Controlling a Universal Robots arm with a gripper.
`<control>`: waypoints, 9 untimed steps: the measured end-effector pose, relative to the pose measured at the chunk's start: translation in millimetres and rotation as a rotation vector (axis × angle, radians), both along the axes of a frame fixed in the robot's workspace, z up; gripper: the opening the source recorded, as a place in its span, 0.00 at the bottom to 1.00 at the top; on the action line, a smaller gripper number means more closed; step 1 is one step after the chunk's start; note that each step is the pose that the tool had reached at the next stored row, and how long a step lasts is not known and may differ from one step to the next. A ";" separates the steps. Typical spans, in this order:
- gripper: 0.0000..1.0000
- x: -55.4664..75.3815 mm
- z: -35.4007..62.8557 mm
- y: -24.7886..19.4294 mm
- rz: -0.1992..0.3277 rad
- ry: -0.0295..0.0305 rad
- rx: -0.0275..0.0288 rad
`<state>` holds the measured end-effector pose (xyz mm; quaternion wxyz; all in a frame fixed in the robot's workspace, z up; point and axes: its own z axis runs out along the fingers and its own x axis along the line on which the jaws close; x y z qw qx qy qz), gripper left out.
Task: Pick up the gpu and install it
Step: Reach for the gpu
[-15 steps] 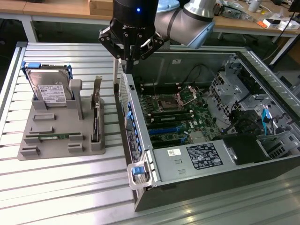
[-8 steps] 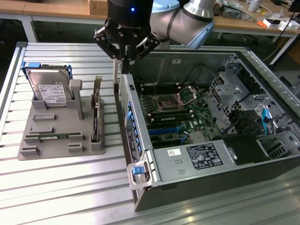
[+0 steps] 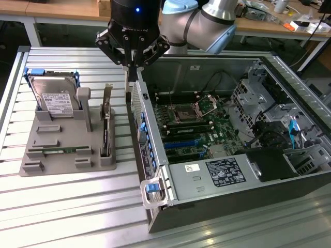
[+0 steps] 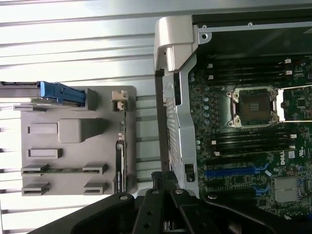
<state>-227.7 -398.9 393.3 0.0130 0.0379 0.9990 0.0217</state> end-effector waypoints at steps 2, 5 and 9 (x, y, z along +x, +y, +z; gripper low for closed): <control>0.11 -3.0 0.0 0.0 0.000 0.0000 0.0000; 0.11 -7.0 0.0 0.0 0.000 0.0000 0.0000; 0.11 -10.6 0.0 0.0 0.000 0.0000 0.0000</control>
